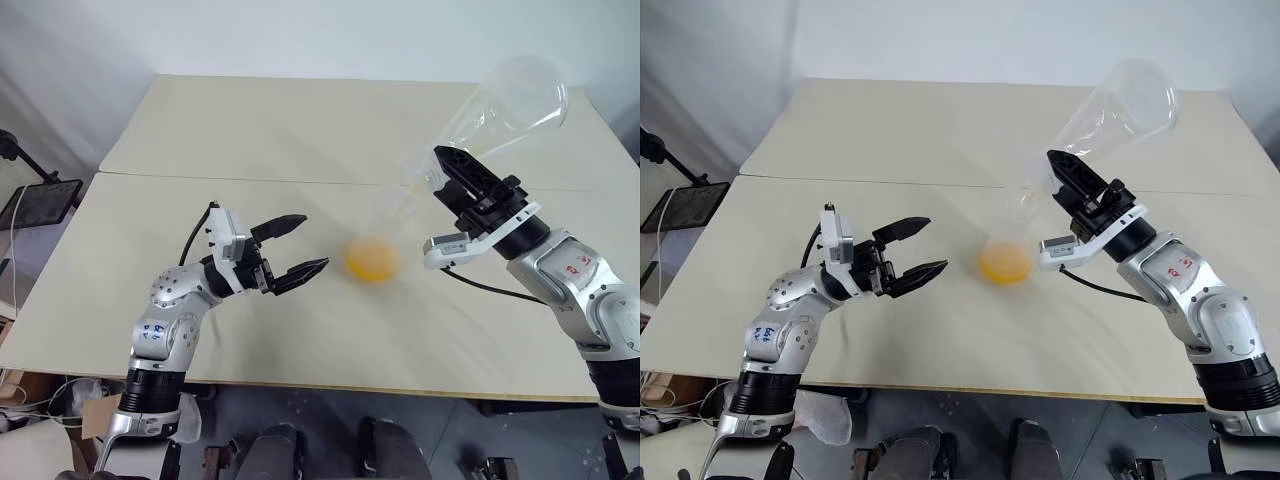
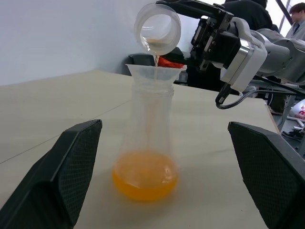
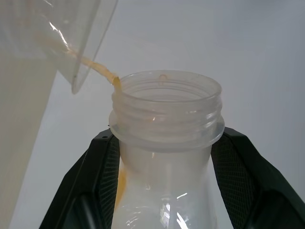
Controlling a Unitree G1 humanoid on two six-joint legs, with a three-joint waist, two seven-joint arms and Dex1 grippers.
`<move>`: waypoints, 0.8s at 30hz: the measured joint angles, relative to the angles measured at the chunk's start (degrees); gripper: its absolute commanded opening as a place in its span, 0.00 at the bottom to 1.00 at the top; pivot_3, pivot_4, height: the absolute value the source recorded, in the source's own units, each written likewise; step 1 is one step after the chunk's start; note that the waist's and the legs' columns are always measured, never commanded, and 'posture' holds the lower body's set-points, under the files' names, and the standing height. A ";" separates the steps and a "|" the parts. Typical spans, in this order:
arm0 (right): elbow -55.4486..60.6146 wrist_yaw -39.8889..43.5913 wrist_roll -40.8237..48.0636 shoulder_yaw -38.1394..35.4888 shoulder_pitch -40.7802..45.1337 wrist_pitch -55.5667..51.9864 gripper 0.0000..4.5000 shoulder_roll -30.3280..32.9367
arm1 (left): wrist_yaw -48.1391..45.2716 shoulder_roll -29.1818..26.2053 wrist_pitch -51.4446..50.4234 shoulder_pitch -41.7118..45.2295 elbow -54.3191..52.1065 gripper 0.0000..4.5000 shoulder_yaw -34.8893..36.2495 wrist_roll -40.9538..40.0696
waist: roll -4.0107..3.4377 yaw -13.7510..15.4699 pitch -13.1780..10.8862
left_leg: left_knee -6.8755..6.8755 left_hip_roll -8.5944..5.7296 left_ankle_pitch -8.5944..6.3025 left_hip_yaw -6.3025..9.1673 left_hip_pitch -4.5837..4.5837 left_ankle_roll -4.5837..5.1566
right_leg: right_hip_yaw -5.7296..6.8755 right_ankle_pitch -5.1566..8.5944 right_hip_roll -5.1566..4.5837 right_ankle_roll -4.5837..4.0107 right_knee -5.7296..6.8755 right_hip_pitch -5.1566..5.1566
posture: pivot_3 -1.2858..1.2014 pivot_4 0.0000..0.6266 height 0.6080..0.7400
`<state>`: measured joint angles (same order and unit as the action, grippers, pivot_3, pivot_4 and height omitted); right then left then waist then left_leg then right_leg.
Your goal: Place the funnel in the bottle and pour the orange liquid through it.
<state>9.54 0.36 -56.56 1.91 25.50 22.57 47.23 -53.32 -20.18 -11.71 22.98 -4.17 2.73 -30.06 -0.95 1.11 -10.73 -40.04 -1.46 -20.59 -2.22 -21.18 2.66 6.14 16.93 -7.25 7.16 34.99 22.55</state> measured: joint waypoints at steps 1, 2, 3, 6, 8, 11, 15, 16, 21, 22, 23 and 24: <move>0.00 0.00 0.02 0.00 -0.01 0.00 0.54 0.00 | 0.00 0.00 0.01 0.00 0.00 1.00 0.00 0.00 | 0.00 0.00 0.00 | 0.00 0.00 0.00 0.00 0.00 0.00 | 0.00 0.00 0.00 0.00 0.00 0.00 | 0.52 0.24 1.00; 0.00 0.00 0.04 0.00 -0.06 0.00 0.54 0.00 | 0.00 0.00 0.03 0.00 0.00 1.00 0.00 0.00 | 0.00 0.01 0.00 | 0.00 0.00 0.00 0.00 0.00 0.00 | 0.00 0.00 0.00 0.00 0.00 0.00 | 0.52 0.24 1.00; 0.01 0.00 0.16 0.00 -0.23 0.00 0.54 -0.01 | -0.01 0.00 0.04 0.00 0.00 1.00 0.00 0.00 | 0.00 0.01 0.00 | 0.00 0.00 0.00 0.00 0.00 0.00 | 0.00 0.00 0.00 0.00 0.00 0.00 | 0.52 0.24 1.00; 0.05 0.08 2.14 -0.01 -1.25 -0.02 0.54 -0.37 | -0.04 -0.02 0.04 0.01 0.01 1.00 0.00 0.00 | 0.00 0.02 0.00 | 0.00 0.00 0.00 0.00 0.00 0.00 | 0.00 0.00 0.00 0.00 0.00 0.00 | 0.52 0.24 1.00; 0.06 0.53 4.05 -0.01 -1.50 -0.04 0.54 -1.00 | -0.07 -0.04 0.04 0.01 0.02 1.00 0.01 0.00 | 0.00 -0.05 0.00 | 0.00 0.00 0.00 -0.01 0.00 0.00 | 0.01 0.00 0.00 0.00 0.00 0.00 | 0.52 0.24 1.00; 0.42 1.97 7.23 -0.01 -1.55 -0.11 0.54 -1.31 | -0.16 -0.04 0.04 0.04 0.02 1.00 0.01 0.00 | 0.00 -0.05 0.00 | 0.00 0.02 0.00 0.00 0.00 0.00 | 0.00 0.00 0.02 0.00 -0.01 -0.01 | 0.52 0.24 1.00; 1.94 3.71 11.07 -0.04 -2.88 -0.49 0.54 -3.04 | -0.60 -0.14 0.04 0.09 0.07 1.00 0.01 0.00 | 0.00 -0.02 0.00 | 0.00 0.03 0.00 0.00 0.00 0.00 | 0.01 0.00 0.03 0.00 0.00 -0.01 | 0.52 0.24 1.00; 2.17 4.15 11.85 -0.07 -3.02 -0.80 0.54 -3.09 | -0.64 -0.23 0.04 0.10 0.10 1.00 0.01 0.00 | 0.00 0.00 0.00 | -0.01 0.03 0.00 0.00 0.00 0.00 | 0.01 0.00 0.03 0.00 -0.01 -0.01 | 0.52 0.24 1.00; 4.88 8.47 20.46 -3.69 -3.46 -7.44 0.54 -7.38 | -1.38 -0.60 0.04 0.34 0.27 1.00 0.01 0.00 | 0.00 0.02 0.00 | -0.01 0.05 0.00 0.00 0.01 0.00 | 0.02 0.00 0.06 0.00 0.00 -0.02 | 0.52 0.24 1.00; 5.76 9.60 23.26 -5.07 -3.46 -10.28 0.54 -9.20 | -1.50 -0.66 0.04 0.50 0.29 1.00 0.01 0.00 | 0.00 0.05 0.00 | -0.01 0.06 0.00 0.00 0.00 0.00 | 0.02 0.00 0.06 0.00 0.00 -0.02 | 0.52 0.24 1.00; 6.50 10.64 26.02 -6.67 -3.46 -13.17 0.54 -10.98 | -1.60 -0.71 0.04 0.67 0.35 1.00 0.01 0.00 | 0.00 0.11 0.00 | -0.01 0.06 0.00 0.01 0.01 0.00 | 0.02 0.00 0.06 0.00 0.01 -0.03 | 0.52 0.24 1.00; 7.36 11.59 29.18 -8.51 -3.47 -16.39 0.54 -12.75 | -1.65 -0.78 0.04 0.87 0.40 1.00 0.01 0.00 | 0.00 0.19 0.00 | -0.02 0.05 0.00 0.03 0.00 0.00 | 0.02 0.00 0.05 0.00 0.01 -0.04 | 0.52 0.24 1.00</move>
<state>16.90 11.94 -27.38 -6.60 22.03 6.18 34.48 -54.97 -20.95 -11.67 23.84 -3.76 2.75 -30.06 -0.95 1.30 -10.73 -40.06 -1.41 -20.59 -2.19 -21.18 2.66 6.16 16.93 -7.20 7.16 35.00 22.52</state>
